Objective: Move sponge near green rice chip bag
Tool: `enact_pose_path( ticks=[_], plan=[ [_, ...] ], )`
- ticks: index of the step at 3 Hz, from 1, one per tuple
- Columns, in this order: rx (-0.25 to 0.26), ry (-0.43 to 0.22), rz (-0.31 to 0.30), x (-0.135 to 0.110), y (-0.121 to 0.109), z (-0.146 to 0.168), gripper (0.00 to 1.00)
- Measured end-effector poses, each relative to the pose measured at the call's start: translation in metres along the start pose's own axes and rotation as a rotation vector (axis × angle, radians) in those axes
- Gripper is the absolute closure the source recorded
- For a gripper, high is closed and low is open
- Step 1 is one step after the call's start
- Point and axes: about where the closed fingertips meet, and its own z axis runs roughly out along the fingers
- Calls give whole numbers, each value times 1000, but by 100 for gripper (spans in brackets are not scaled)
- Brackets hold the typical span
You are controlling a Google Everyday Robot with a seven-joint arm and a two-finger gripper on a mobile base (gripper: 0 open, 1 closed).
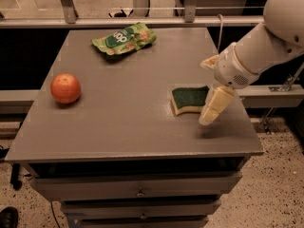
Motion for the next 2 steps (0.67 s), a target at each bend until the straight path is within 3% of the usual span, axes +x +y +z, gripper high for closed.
enact_pose_path(
  ticks=[2],
  plan=[
    [-13, -16, 21, 3, -11, 20, 41]
  ],
)
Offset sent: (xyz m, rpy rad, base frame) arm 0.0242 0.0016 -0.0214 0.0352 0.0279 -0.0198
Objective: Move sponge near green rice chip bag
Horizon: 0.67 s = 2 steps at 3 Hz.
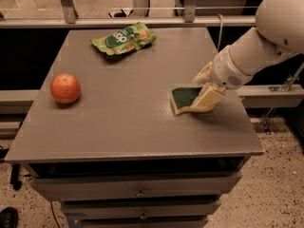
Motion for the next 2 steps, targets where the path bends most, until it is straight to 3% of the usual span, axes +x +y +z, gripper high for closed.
enact_pose_path(
  ticks=[2],
  plan=[
    [-8, 9, 7, 3, -6, 0, 87]
  ],
)
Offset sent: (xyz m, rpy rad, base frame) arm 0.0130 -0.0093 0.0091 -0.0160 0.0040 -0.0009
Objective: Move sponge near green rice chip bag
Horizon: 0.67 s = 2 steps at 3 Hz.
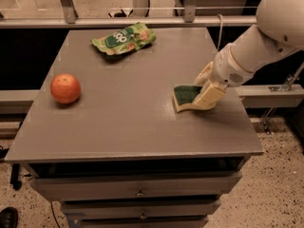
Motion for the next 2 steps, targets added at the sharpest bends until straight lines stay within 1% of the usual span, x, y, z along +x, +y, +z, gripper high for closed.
enact_pose_path(
  ticks=[1, 2],
  plan=[
    [33, 5, -35, -10, -24, -13, 100],
    [114, 7, -77, -24, -61, -45, 100]
  ],
)
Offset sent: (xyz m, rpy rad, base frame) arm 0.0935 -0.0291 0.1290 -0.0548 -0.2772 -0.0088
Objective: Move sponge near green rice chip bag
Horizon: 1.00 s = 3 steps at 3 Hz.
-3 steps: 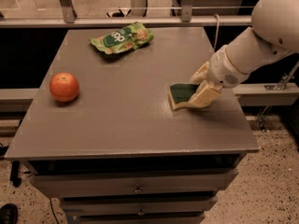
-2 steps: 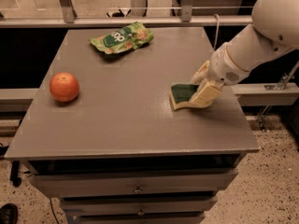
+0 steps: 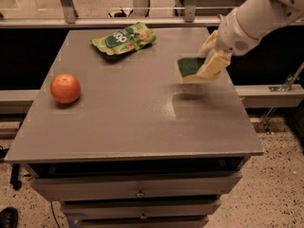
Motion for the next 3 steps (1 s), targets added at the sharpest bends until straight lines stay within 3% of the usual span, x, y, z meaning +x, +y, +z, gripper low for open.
enact_pose_path(
  ticks=[1, 2, 3],
  plan=[
    [36, -13, -7, -7, -12, -13, 100],
    [36, -13, -7, -7, -12, -13, 100],
    [72, -13, -34, -15, -26, -10, 100]
  ],
)
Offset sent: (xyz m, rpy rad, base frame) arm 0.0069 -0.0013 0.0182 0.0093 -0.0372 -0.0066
